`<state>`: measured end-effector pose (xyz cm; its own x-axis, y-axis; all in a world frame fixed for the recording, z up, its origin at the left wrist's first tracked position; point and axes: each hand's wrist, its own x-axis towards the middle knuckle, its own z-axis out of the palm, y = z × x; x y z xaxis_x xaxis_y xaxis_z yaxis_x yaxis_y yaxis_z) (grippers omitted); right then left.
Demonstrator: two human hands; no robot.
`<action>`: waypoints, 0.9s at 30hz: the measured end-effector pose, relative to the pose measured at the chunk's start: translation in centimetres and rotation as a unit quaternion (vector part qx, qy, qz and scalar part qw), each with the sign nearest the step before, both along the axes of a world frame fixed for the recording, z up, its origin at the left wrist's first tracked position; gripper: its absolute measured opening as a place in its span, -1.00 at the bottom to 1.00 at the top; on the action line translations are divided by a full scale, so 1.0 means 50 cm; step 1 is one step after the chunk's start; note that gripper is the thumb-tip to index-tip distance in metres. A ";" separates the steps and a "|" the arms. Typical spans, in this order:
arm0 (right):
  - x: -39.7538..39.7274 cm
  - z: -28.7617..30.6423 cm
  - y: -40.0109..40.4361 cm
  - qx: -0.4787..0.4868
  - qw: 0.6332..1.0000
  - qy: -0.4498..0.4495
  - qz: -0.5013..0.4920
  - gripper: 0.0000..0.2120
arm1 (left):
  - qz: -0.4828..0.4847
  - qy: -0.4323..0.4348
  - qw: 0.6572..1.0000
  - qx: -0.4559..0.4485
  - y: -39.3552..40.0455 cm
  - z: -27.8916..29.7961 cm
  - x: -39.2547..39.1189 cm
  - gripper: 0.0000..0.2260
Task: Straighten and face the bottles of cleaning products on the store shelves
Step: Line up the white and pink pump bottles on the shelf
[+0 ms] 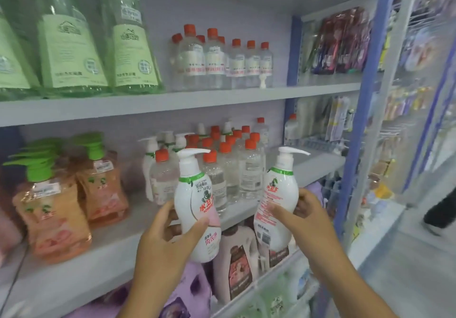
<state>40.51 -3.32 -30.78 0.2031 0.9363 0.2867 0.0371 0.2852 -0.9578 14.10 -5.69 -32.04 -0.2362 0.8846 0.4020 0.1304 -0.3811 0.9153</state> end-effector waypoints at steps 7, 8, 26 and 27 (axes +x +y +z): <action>0.094 0.015 0.135 -0.001 0.999 0.003 -0.032 -0.61 | -0.087 0.019 0.996 -0.008 0.118 0.006 0.144 -0.51; 0.105 0.014 0.153 0.001 0.999 0.001 -0.034 -0.62 | -0.093 0.025 0.995 -0.008 0.131 0.006 0.162 -0.50; 0.416 -0.048 0.601 0.048 0.996 -0.018 0.080 -0.56 | 0.117 0.032 0.992 -0.037 0.462 -0.023 0.582 -0.59; 0.427 -0.051 0.626 0.051 0.995 -0.021 0.082 -0.57 | 0.144 0.034 0.988 -0.038 0.482 -0.026 0.596 -0.58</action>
<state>61.88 27.99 -33.33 0.0352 0.9211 0.3877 0.0219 0.3872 -0.9218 43.88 18.40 -33.34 -0.4571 0.8129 0.3610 0.2847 -0.2508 0.9252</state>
